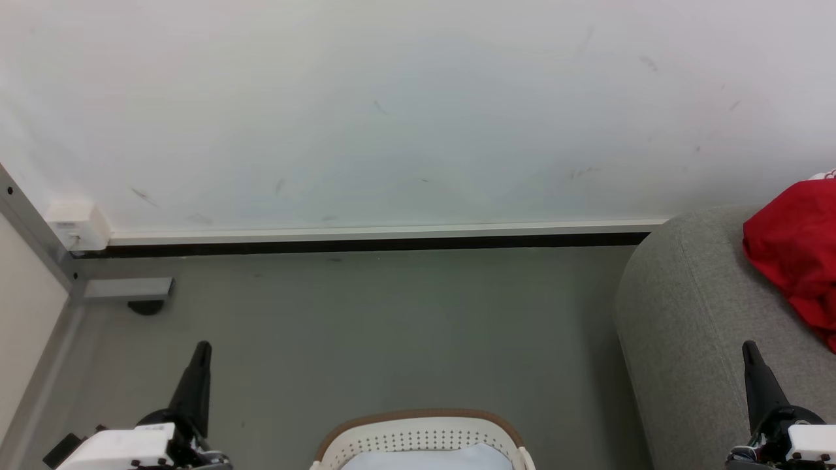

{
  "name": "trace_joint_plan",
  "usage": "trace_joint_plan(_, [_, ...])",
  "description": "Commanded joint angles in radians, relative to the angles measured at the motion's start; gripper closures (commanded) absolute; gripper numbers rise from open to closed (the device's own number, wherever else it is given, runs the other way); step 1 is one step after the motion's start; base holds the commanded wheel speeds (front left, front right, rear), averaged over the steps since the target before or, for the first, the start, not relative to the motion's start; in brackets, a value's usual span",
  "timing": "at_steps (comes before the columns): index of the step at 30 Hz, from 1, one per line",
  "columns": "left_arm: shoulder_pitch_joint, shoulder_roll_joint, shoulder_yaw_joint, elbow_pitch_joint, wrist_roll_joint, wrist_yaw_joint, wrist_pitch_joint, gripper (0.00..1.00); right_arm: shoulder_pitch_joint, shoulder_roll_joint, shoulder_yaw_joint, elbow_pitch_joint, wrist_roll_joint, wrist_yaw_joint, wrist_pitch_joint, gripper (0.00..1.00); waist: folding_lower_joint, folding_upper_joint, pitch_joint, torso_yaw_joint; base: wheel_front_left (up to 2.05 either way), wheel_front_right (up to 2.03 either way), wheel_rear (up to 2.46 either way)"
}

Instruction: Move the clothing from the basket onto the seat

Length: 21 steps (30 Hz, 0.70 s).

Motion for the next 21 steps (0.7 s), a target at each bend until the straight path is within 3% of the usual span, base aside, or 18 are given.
trace_joint_plan(1, [-0.009,0.002,0.003,-0.003,-0.012,-0.003,0.004,1.00,-0.010,-0.005,0.001,-0.003,0.005,-0.002,-0.001,1.00,0.0000,-0.0001,0.000,0.000,0.00,0.00,0.00])
trace_joint_plan(21, [-0.009,0.002,0.003,-0.003,-0.012,-0.003,0.004,1.00,-0.009,-0.010,0.007,-0.004,0.010,-0.002,-0.007,1.00,0.0000,-0.0001,0.000,0.000,0.00,0.00,0.00])
